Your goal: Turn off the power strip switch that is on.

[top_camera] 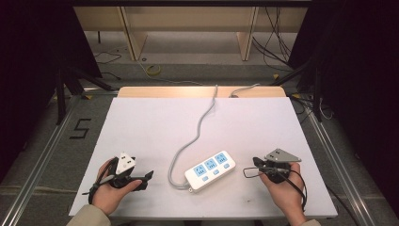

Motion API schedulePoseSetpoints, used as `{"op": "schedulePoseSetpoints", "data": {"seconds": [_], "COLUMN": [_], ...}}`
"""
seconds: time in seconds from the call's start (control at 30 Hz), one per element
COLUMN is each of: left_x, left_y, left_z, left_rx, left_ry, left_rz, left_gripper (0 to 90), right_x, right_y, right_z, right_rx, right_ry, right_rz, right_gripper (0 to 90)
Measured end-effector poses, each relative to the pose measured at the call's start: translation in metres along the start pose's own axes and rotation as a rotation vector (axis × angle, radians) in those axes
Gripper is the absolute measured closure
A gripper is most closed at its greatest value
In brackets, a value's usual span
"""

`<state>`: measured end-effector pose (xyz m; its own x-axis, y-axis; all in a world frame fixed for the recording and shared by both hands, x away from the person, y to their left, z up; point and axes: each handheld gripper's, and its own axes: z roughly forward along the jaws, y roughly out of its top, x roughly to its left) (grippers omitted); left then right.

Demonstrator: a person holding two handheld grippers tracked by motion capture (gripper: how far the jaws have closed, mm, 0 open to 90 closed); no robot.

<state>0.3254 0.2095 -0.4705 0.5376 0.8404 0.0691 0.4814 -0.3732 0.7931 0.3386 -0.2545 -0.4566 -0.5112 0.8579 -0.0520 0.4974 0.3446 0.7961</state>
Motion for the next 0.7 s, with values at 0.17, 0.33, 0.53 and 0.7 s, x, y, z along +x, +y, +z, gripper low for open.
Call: {"op": "schedulePoseSetpoints", "data": {"seconds": [0.17,0.33,0.53,0.7], "left_x": [0.0009,0.0002,-0.0004,-0.0012], "left_y": [0.0004,0.0005,0.0002,0.0005], "left_z": [0.0009,0.0022,0.0024,0.0021], "left_rx": [0.002,0.005,0.006,0.008], "left_ry": [0.002,-0.001,0.0,-0.004], "left_rz": [0.001,0.0,0.002,0.008], "left_gripper": [16.3,16.5,16.5,16.6], "right_x": [0.0006,0.0012,0.0044,0.0075], "right_y": [0.001,0.0026,0.006,0.009], "right_z": [0.0013,-0.0001,-0.0008,0.0], "right_rx": [0.004,-0.002,-0.001,0.001], "right_ry": [0.01,0.013,0.032,0.053], "right_rz": [0.007,0.002,0.002,0.004], "right_gripper": [90.0,90.0,90.0,90.0]}}
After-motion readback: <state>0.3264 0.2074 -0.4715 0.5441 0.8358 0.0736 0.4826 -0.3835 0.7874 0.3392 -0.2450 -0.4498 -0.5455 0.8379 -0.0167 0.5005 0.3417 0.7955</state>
